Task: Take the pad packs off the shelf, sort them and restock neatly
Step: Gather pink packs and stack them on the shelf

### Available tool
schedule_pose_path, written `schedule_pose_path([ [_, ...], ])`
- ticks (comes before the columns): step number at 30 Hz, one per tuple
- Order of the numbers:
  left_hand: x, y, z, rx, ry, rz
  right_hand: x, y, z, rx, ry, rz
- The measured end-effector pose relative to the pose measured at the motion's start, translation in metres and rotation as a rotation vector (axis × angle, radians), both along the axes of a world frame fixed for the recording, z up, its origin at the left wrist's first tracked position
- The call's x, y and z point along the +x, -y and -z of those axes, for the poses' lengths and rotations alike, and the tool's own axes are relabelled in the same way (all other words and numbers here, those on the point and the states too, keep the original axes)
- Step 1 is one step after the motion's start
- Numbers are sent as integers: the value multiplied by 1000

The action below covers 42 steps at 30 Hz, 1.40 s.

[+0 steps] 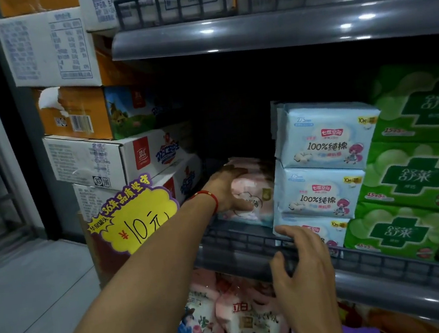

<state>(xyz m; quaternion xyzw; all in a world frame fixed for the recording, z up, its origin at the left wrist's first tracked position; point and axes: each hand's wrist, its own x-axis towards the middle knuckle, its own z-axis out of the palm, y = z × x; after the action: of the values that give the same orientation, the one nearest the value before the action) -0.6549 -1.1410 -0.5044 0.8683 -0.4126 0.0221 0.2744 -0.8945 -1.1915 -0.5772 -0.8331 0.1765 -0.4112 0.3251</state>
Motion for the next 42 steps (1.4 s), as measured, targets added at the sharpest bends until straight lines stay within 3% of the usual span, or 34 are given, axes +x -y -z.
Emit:
schedule_pose_path([
  [5, 23, 4, 5, -29, -148, 68, 7, 5, 4, -5, 27, -5],
  [8, 23, -1, 8, -310, -387, 128, 9, 7, 5, -2, 47, -3],
  [11, 32, 12, 7, -677, -748, -50, 11, 6, 8, -1, 63, 0],
  [13, 43, 26, 11, -797, -1006, -138, 14, 6, 11, 4, 73, 14],
  [18, 44, 38, 12, -823, -1199, -155, 20, 10, 15, 6, 163, 74],
  [28, 44, 31, 11, -951, -1222, -179, 20, 15, 22, -71, 187, 57],
  [35, 75, 55, 7, -925, -1052, -301, 27, 29, 17, -150, 235, 64],
  [42, 65, 46, -3, -953, -1137, -262, 25, 27, 15, -91, 176, 58],
])
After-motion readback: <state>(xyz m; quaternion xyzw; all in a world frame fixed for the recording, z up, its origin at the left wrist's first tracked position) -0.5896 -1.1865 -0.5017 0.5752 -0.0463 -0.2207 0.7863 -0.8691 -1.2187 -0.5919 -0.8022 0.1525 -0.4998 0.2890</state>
